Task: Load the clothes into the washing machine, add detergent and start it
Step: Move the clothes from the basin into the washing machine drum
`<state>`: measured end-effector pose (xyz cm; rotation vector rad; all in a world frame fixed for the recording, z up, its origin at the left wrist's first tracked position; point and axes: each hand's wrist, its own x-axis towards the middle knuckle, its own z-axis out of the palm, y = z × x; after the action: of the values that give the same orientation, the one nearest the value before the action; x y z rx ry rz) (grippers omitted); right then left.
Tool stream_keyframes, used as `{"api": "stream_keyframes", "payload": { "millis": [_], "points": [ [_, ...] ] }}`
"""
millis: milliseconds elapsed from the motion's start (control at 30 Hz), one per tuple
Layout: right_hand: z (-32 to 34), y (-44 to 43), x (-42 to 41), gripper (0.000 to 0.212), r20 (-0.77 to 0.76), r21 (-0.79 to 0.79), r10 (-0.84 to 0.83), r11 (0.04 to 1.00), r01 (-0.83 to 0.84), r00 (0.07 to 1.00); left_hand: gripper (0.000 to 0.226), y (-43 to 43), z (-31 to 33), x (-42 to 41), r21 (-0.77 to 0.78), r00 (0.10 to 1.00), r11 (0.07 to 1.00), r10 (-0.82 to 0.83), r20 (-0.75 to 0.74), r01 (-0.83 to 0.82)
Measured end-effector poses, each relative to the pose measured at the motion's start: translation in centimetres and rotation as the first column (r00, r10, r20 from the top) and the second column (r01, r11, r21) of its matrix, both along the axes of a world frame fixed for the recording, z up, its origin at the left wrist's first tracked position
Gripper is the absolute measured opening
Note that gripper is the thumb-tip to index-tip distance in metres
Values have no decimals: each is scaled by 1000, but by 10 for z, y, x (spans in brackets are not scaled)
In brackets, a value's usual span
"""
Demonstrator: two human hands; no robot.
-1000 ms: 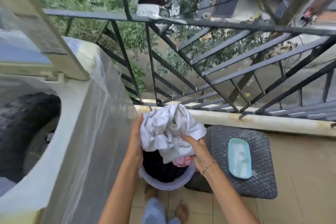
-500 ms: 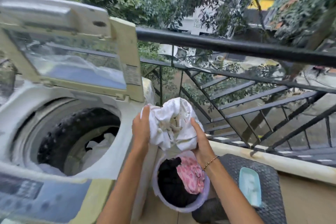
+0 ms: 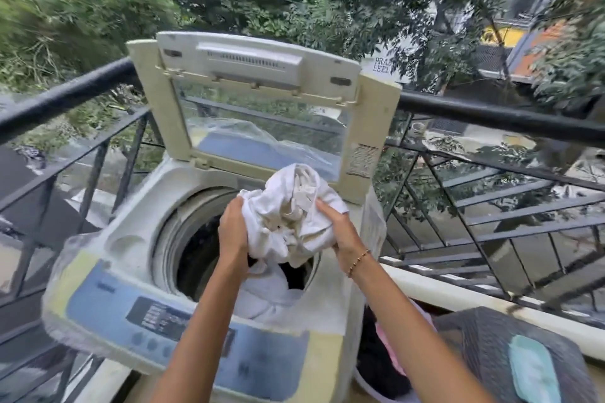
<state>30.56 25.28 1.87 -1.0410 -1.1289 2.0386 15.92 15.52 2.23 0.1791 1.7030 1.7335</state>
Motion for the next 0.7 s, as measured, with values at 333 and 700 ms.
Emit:
{"api": "stream_keyframes", "payload": {
  "millis": [333, 700],
  "points": [
    [-34, -13, -71, 31, 241, 126, -81, 991, 52, 967, 35, 5, -38, -81, -154, 993, 985, -95, -73, 83],
    [-60, -16, -56, 43, 870, 75, 245, 791, -607, 428, 39, 17, -94, -61, -521, 875, 768, -478, -80, 372]
  ]
}}
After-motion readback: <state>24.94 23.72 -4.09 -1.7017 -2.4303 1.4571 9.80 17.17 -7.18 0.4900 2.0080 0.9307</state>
